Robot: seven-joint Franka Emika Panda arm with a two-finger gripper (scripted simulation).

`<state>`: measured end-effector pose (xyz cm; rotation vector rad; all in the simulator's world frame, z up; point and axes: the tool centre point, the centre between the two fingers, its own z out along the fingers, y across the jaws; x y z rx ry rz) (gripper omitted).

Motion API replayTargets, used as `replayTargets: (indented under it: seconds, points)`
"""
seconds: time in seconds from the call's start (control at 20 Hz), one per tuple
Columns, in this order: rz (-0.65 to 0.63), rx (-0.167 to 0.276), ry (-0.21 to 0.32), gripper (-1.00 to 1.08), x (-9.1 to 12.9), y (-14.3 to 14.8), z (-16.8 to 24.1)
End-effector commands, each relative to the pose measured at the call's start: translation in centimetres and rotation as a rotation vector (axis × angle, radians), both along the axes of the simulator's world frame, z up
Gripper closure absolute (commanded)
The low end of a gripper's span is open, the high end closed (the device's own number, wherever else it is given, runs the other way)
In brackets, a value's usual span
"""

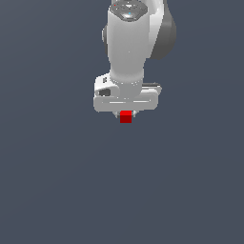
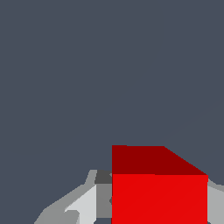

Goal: Pick up the red cube and move it to a goal position.

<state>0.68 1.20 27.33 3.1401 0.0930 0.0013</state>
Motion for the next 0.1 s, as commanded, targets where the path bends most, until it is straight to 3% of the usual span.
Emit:
replayTargets:
  seconds: [0.0,0.05]
  points:
    - [0.0,0.0,0.001,1.08,0.03,-0.01,0.06]
    - [0.0,0.0,0.001,1.08,0.04,0.0,0.04]
